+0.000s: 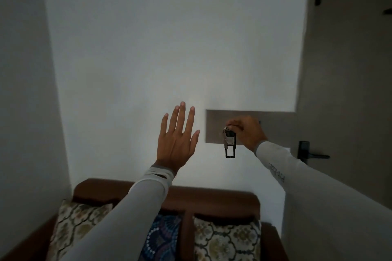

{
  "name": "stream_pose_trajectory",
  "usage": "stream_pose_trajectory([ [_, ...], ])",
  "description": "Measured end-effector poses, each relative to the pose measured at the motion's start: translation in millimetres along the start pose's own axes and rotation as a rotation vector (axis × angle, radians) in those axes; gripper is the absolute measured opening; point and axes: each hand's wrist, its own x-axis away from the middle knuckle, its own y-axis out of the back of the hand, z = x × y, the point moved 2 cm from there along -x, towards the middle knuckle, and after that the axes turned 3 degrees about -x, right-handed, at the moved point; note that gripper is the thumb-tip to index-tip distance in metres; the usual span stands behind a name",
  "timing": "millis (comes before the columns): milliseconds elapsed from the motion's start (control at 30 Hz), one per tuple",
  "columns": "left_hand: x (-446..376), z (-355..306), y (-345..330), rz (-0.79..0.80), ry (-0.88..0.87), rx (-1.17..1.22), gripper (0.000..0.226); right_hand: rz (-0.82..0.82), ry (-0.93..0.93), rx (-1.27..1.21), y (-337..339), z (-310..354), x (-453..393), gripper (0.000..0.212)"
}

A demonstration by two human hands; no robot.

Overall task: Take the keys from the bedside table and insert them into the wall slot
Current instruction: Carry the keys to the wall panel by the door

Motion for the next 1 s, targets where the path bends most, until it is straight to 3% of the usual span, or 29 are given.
stream_pose_trajectory([
  [300, -99, -76, -153, -0.032, -0.051, 0.063, 0.066, -0.117, 0.068, 0.175, 57, -125, -99, 0.009],
  [600, -205, -97, -292, -0.05, -0.045, 0.068, 0.068, -0.161, 0.01, 0.218, 79, -247, -219, 0.012],
  [1000, -263, -126, -386, -0.072, -0.071, 0.04, 0.067, -0.16, 0.09, 0.096, 71, -324, -296, 0.011],
])
